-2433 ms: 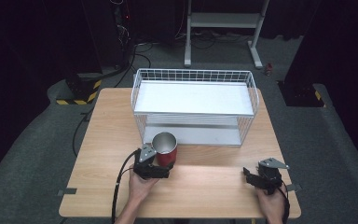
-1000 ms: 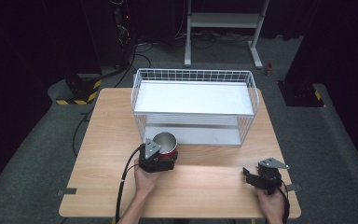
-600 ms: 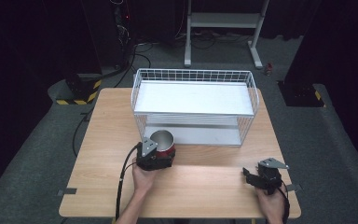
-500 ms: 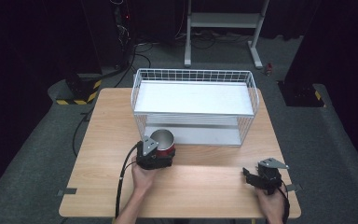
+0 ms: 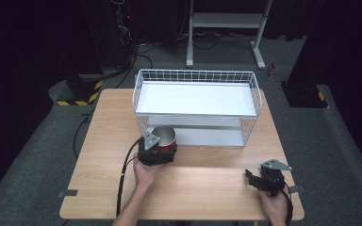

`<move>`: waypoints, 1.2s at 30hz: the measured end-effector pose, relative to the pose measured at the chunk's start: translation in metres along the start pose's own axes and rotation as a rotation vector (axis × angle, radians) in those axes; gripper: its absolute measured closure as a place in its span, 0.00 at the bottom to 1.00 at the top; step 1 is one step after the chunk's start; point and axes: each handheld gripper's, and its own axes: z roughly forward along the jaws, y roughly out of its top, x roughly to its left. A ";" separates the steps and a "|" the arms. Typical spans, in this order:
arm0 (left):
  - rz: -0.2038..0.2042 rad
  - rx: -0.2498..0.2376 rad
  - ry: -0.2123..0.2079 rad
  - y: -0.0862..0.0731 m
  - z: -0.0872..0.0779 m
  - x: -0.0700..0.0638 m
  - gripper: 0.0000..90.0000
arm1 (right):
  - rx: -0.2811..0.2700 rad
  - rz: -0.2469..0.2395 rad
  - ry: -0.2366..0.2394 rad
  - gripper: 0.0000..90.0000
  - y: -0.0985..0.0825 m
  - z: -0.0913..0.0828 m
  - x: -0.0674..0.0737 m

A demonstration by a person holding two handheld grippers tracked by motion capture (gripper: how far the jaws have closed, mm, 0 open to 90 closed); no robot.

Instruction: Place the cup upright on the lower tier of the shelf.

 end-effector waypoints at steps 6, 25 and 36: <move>-0.003 0.011 0.006 0.008 0.007 0.003 0.08 | 0.000 0.000 0.002 0.34 0.000 0.000 0.001; -0.010 0.034 0.043 0.023 0.033 0.012 0.08 | 0.000 -0.001 0.005 0.34 0.000 0.000 0.001; -0.023 0.012 0.055 0.022 0.039 0.016 0.08 | 0.000 -0.002 0.007 0.34 0.000 0.000 0.001</move>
